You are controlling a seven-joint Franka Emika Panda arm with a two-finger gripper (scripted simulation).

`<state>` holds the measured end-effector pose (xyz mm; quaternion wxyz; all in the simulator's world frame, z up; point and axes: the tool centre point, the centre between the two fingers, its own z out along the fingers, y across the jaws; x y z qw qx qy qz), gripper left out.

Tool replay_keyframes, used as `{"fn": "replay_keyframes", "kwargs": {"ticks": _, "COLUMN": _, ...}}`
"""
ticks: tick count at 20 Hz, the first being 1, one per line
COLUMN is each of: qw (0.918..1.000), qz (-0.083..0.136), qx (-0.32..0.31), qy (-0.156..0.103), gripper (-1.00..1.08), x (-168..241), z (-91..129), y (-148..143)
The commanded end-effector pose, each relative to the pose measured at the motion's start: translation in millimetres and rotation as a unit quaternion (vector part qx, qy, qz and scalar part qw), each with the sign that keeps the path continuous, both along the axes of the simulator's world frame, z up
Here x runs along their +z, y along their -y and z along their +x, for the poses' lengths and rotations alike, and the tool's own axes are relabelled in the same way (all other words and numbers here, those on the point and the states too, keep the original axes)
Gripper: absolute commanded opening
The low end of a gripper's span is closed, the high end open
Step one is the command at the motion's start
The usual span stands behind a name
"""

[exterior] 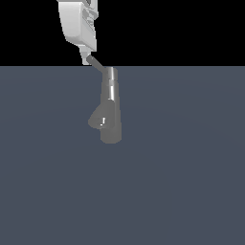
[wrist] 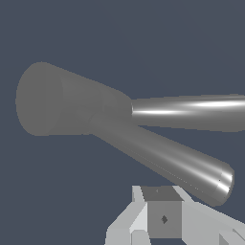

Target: Turn on the faucet by rotating a designated handle.

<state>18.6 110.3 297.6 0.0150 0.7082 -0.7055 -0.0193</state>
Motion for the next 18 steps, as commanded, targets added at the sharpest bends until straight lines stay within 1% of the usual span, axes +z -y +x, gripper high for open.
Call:
{"fn": "replay_keyframes", "kwargs": {"ticks": 1, "qw": 1.0000, "qz": -0.001, "qx": -0.003, "qy": -0.005, "gripper": -1.00, "x": 0, "z": -8, "y": 10}}
{"fn": "replay_keyframes", "kwargs": {"ticks": 5, "qw": 1.0000, "qz": -0.001, "qx": -0.002, "qy": -0.006, "gripper": -1.00, "x": 4, "z": -18, "y": 19}}
{"fn": "replay_keyframes", "kwargs": {"ticks": 6, "qw": 1.0000, "qz": -0.001, "qx": -0.002, "qy": -0.006, "gripper": -1.00, "x": 4, "z": -18, "y": 19}}
{"fn": "replay_keyframes", "kwargs": {"ticks": 7, "qw": 1.0000, "qz": -0.001, "qx": 0.001, "qy": -0.004, "gripper": -1.00, "x": 4, "z": -15, "y": 13}}
{"fn": "replay_keyframes", "kwargs": {"ticks": 18, "qw": 1.0000, "qz": -0.001, "qx": -0.002, "qy": -0.006, "gripper": -1.00, "x": 4, "z": -18, "y": 93}}
